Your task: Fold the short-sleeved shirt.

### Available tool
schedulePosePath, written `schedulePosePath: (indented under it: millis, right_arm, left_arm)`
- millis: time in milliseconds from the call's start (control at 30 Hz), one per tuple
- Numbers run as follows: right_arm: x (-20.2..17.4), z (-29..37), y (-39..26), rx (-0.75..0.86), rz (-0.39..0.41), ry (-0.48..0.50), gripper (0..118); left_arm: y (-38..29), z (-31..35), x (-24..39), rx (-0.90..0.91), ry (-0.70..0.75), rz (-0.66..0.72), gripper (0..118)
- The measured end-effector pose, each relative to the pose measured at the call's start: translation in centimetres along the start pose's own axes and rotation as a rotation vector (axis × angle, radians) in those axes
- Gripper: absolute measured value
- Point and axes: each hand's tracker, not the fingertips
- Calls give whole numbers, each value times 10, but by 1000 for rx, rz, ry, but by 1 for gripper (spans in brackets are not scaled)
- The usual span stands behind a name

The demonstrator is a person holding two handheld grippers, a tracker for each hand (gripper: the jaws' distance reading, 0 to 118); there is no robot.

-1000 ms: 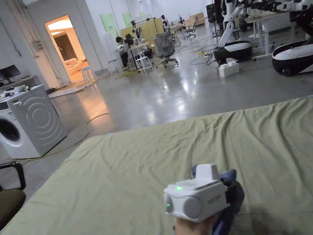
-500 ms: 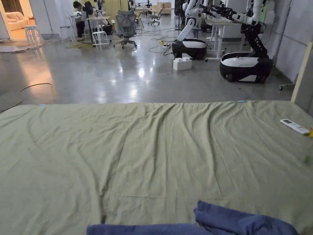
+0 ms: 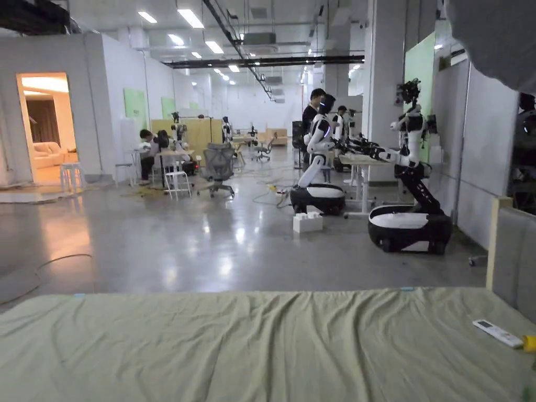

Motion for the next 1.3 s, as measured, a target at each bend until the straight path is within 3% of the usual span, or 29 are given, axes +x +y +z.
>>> schedulePosePath:
  millis: [100, 167, 267, 300, 333, 433, 533, 633, 833, 1133, 1300]
  right_arm:
    - [-16, -5, 16, 50, -1, 34, 0]
    - [-24, -3, 23, 59, 19, 55, 0]
    - [-29, 8, 33, 64, 7, 93, 0]
    - [-29, 12, 34, 70, -1, 110, 0]
    - [-29, 18, 35, 81, 1, 121, 0]
    - [-30, 27, 37, 91, 58, 85, 0]
    - [-31, 30, 33, 167, 162, 77, 0]
    - [-30, 25, 28, 83, 93, 58, 0]
    - [-30, 29, 31, 111, 128, 52, 0]
    - [-33, 27, 30, 108, 139, 50, 0]
    - [-31, 14, 26, 78, 131, 47, 0]
  left_arm:
    - [5, 67, -18, 122, 203, -82, 62]
    - [6, 98, -22, 122, 316, -108, 47]
    - [1, 130, -21, 65, 436, -127, 36]
    - [-2, 139, -20, 73, 437, -117, 11]
    - [-5, 148, -20, 80, 426, -101, 1]
    - [-10, 156, -22, 58, 401, 15, 0]
    - [-15, 154, -20, 77, 420, 31, 0]
    - [-16, 147, -14, 81, 387, 22, 0]
    - [-12, 140, -3, 80, 395, -21, 0]
    - [-12, 135, -5, 40, 347, 19, 0]
    - [-20, 102, -25, -32, 323, 96, 0]
